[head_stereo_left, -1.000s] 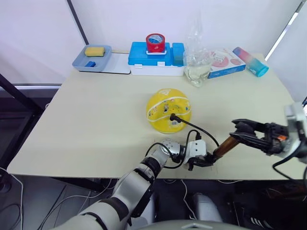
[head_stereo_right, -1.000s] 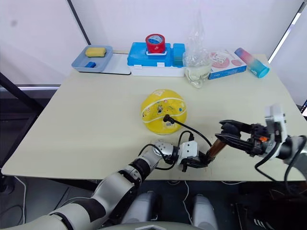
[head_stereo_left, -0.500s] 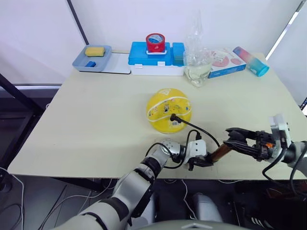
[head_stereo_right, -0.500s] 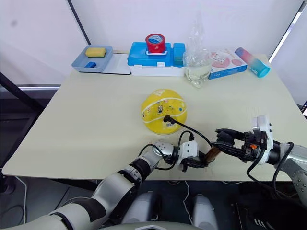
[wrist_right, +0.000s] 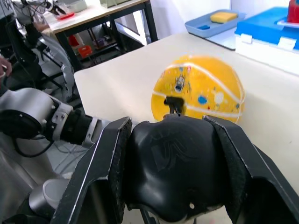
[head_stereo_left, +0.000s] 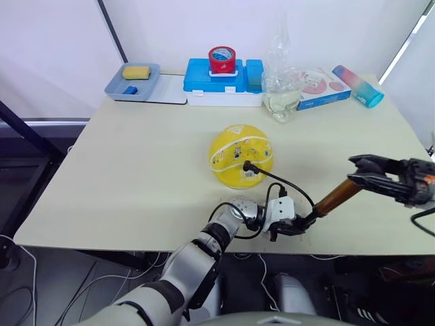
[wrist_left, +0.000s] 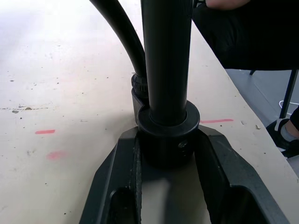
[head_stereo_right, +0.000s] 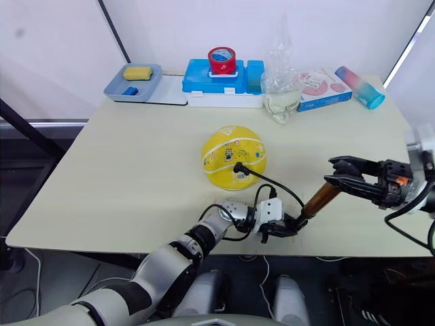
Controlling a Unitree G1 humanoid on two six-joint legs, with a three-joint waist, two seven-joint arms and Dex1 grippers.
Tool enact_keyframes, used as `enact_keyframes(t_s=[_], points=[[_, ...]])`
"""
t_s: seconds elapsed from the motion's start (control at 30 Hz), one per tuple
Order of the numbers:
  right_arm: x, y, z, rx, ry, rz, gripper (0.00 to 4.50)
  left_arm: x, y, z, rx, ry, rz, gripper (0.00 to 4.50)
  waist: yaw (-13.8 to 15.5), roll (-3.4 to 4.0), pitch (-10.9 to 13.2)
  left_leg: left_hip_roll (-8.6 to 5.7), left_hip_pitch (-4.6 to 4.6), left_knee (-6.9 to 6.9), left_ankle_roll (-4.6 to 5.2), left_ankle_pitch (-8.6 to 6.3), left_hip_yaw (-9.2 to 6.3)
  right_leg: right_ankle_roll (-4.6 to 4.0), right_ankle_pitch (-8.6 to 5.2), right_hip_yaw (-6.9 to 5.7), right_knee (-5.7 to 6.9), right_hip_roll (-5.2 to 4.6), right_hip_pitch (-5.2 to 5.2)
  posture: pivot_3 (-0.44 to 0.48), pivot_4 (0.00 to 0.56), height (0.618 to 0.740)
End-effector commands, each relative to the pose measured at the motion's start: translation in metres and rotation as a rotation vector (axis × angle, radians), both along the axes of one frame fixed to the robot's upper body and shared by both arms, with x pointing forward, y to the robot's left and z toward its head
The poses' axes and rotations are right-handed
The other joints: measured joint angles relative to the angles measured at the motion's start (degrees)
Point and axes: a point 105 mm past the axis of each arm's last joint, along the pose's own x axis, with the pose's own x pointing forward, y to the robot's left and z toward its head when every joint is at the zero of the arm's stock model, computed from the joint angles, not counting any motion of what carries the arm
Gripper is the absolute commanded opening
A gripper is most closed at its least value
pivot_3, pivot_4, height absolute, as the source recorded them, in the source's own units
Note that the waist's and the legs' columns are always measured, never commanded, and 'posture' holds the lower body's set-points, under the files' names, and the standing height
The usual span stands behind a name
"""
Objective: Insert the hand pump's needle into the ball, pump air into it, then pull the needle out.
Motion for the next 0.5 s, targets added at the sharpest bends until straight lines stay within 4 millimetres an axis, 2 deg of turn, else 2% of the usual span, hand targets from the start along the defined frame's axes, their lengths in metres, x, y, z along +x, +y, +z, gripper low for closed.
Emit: enact_keyframes(t_s=[0.03, 0.23, 0.5], points=[[-0.003, -0.012, 0.037, -0.018, -0.153, -0.071, 1.92, -0.009, 0.012, -0.022, 0.087, 0.07, -0.005, 1.14, 0.0, 0.01, 0.0, 0.0, -0.01, 0.0, 0.0, 0.0, 0.0, 0.0, 0.0, 0.0, 0.0, 0.0, -0.01, 0.0, 0.15, 0.739], [-0.006, -0.009, 0.056, 0.017, -0.179, -0.055, 1.92, -0.008, 0.014, -0.022, 0.086, 0.065, 0.002, 1.14, 0.0, 0.02, 0.0, -0.01, -0.09, 0.0, 0.0, 0.0, 0.01, -0.01, 0.01, 0.01, 0.0, -0.01, -0.09, 0.0, 0.15, 0.739], [-0.007, 0.01, 0.001, 0.014, -0.006, -0.007, 1.92, -0.01, 0.012, -0.021, 0.084, 0.058, -0.021, 1.14, 0.0, -0.04, 0.0, 0.0, -0.09, -0.01, 0.0, 0.0, -0.03, -0.02, 0.0, -0.01, -0.01, 0.03, -0.07, 0.0, 0.15, 0.739]])
